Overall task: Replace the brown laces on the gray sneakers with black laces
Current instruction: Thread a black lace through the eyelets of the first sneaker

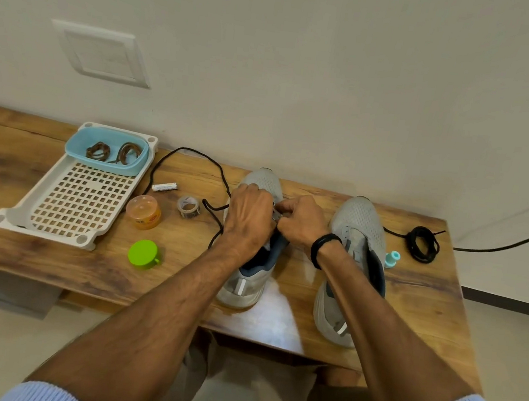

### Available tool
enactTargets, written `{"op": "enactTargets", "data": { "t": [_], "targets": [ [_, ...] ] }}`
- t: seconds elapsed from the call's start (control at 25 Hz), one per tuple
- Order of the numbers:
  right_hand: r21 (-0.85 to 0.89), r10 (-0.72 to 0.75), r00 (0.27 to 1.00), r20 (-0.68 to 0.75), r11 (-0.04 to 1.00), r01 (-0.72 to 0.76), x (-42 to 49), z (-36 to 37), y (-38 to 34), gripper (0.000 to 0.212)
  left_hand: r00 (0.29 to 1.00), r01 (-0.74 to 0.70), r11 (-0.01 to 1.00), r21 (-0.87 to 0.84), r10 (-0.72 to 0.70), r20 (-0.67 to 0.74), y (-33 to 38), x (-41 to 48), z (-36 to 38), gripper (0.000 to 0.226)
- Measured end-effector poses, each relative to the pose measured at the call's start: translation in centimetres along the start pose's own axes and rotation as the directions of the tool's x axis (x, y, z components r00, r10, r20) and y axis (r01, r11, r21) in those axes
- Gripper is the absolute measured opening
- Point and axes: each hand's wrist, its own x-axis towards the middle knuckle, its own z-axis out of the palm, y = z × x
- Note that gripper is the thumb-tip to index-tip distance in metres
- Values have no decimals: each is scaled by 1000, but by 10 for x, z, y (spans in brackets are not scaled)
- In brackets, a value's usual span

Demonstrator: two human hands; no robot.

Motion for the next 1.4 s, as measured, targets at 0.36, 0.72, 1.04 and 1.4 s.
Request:
{"op": "enactTargets", "data": {
  "t": [0.36, 0.72, 1.04, 1.4],
  "targets": [
    [-73, -54, 998, 24, 996, 55, -3, -3, -6, 12, 1000, -15, 1000, 26, 15, 7, 3, 1, -1, 21],
    [374, 77, 996, 51, 923, -91, -11, -7, 1, 30, 998, 50, 995, -82, -52, -19, 2, 4, 10, 16],
    [216, -15, 997, 71, 977, 0, -8, -10, -3, 26, 999, -10, 1000, -4, 10, -33, 6, 4, 11, 18],
    [388, 171, 971, 165, 894, -224, -7, -20, -14, 20, 987, 147, 966, -212, -158, -35, -20, 12, 0, 9]
  ]
}}
